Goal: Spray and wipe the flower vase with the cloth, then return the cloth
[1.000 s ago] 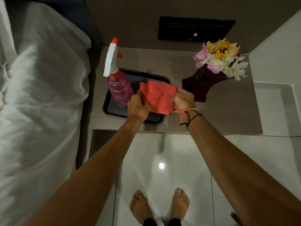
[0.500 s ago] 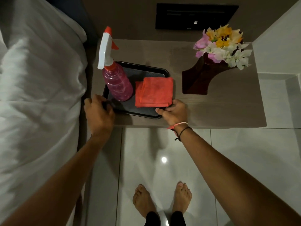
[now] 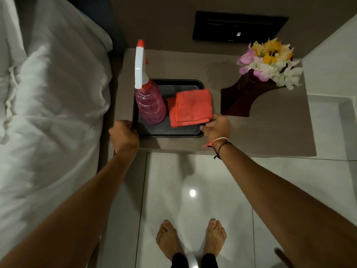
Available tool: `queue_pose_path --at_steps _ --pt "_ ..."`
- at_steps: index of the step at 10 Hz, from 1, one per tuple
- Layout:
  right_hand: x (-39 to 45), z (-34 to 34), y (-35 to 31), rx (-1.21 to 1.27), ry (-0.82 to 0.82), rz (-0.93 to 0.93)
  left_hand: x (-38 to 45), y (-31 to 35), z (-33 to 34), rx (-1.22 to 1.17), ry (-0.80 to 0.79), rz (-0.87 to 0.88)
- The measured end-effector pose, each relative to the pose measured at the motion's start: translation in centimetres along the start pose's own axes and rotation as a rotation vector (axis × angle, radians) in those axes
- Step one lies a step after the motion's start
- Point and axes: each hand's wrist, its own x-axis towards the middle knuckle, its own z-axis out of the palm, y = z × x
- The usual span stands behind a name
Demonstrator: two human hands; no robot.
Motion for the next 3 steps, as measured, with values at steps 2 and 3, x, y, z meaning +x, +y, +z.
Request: queue_pose_path --at_steps 2,3 --pt "-2.6 -2.8 -2.5 -0.119 0.007 -0.08 -1.3 1.8 -4.2 0.002 -0.037 0.012" --pt "-5.4 -7.2 -6.1 -0.273 0.007 -0.268 -2.8 5.7 -9.8 0.023 0.07 0.133"
